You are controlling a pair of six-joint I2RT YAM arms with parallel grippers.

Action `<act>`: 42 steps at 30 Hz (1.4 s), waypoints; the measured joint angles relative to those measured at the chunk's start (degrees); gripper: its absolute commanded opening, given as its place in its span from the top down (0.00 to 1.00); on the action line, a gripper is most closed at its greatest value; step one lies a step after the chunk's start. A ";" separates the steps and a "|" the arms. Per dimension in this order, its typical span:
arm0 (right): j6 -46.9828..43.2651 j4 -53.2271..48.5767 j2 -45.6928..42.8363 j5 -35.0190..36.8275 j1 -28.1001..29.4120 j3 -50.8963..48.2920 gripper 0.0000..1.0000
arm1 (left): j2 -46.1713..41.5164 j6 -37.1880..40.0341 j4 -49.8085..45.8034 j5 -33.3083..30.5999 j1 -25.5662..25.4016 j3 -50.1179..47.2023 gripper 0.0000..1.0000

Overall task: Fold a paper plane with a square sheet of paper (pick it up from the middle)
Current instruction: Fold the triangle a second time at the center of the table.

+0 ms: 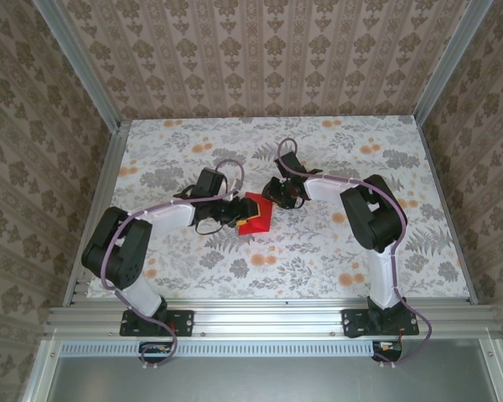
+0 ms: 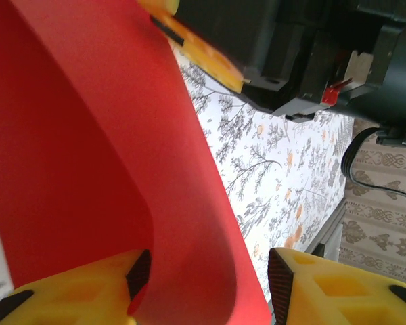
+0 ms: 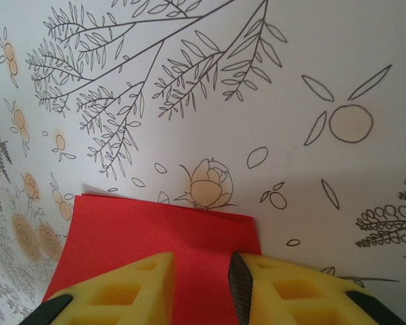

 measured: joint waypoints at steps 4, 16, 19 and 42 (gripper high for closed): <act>0.00 0.00 0.00 -0.02 0.00 -0.04 0.68 | 1.68 -0.37 4.42 1.22 0.00 -0.31 0.39; -0.02 0.02 0.00 -0.22 0.00 -0.04 0.68 | 2.82 1.68 9.38 3.91 0.00 -1.60 0.42; -0.02 0.02 0.00 -0.22 0.00 -0.04 0.68 | 1.97 2.93 8.85 3.91 -0.04 -2.64 0.45; -0.94 1.90 -0.70 -2.49 -0.33 -1.22 0.68 | -3.23 2.38 -1.16 -7.80 0.44 -7.61 0.93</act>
